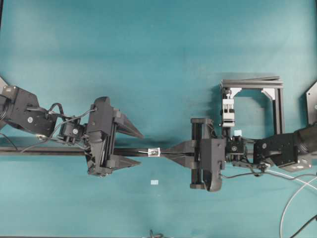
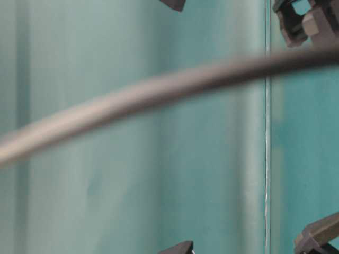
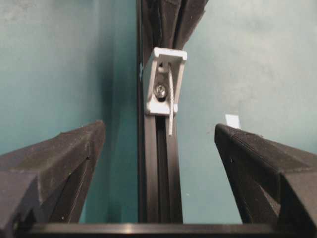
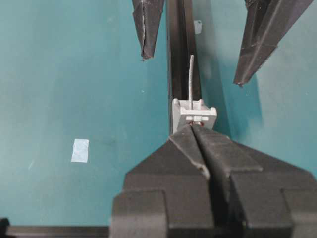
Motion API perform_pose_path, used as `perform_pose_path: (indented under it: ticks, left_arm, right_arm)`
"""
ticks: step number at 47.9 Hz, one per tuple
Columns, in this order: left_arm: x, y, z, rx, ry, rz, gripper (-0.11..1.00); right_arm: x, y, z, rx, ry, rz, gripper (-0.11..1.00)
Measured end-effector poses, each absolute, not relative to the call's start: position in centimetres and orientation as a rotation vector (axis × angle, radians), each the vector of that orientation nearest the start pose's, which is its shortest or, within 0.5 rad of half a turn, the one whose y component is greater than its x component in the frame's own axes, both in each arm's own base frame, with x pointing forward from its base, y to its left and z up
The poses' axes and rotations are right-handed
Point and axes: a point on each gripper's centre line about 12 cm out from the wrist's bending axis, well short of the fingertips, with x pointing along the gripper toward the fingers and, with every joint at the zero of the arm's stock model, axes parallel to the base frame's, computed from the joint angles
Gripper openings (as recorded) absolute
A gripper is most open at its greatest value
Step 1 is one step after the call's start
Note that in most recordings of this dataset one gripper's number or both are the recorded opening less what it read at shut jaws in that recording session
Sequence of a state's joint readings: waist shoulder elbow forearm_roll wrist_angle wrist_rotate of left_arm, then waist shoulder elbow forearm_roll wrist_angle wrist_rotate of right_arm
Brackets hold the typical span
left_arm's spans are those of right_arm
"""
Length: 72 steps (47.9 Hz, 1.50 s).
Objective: Insert the wire through the hole in the metal fitting marked with a red label.
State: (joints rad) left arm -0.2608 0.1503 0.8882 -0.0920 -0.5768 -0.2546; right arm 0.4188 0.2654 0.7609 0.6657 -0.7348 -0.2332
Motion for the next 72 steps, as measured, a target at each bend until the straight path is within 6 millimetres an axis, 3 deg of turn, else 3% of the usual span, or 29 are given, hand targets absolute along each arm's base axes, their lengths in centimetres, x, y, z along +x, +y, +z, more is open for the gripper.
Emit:
perform_pose_path:
  ticks: [6,12,16,25,60,65,72]
  left_arm:
    - [35.28,-8.75,10.41,-0.253,0.492,-0.127,0.47]
    - [35.36,-8.75,10.46,-0.251,0.492,-0.129,0.19]
    - [35.44,-8.81,10.53,-0.247,0.491,-0.134,0.06]
    - [35.53,-8.85,10.61,-0.246,0.488,-0.135,-0.07]
    - [35.53,-9.32,10.72,-0.237,0.489,-0.153,-0.1]
    - [35.51,-9.32,10.69,-0.237,0.493,-0.153,-0.1]
    - [35.37,-9.3,10.38,-0.233,0.518,-0.149,-0.1]
  right_arm:
    - [37.65,11.39,10.15,0.124,0.367,-0.064,0.01]
    - [37.65,11.4,10.16,0.123,0.367,-0.063,0.01]
    - [37.65,11.39,10.15,0.124,0.367,-0.064,0.01]
    - [37.69,11.42,10.2,0.124,0.366,-0.062,0.01]
    - [37.66,11.35,10.14,0.136,0.368,-0.066,0.01]
    - [37.68,11.42,10.22,0.138,0.367,-0.065,0.19]
    - [37.59,11.55,10.39,0.144,0.39,-0.052,0.62]
